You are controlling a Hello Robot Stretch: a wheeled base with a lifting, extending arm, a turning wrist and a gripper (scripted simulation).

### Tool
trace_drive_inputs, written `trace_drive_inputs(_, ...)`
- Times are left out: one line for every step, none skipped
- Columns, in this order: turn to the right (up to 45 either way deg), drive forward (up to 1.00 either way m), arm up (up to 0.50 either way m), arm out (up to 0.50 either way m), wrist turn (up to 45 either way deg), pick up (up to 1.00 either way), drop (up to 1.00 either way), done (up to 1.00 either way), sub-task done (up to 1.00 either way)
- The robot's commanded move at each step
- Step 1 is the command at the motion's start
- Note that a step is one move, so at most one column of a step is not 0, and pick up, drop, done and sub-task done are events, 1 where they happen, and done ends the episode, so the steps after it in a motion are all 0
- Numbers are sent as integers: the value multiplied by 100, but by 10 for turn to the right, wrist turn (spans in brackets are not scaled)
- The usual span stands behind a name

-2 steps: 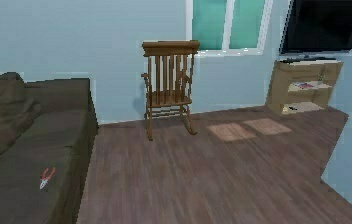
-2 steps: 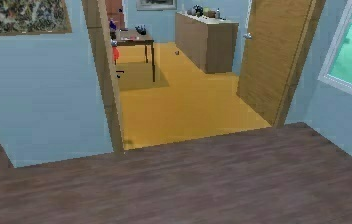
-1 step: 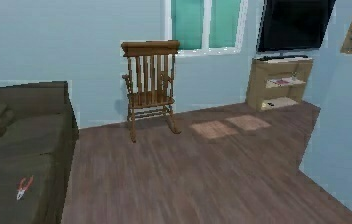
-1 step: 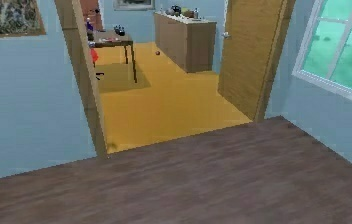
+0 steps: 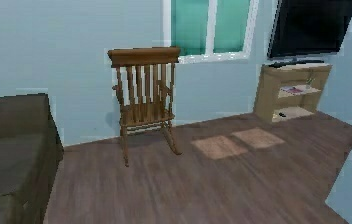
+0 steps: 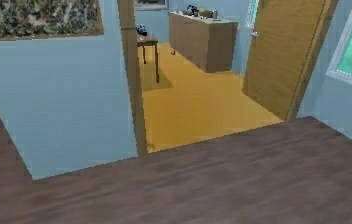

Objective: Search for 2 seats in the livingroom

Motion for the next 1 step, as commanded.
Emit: trace_drive_inputs(-180, 0, 0, 0, 0, 0, 0, 0, 0)
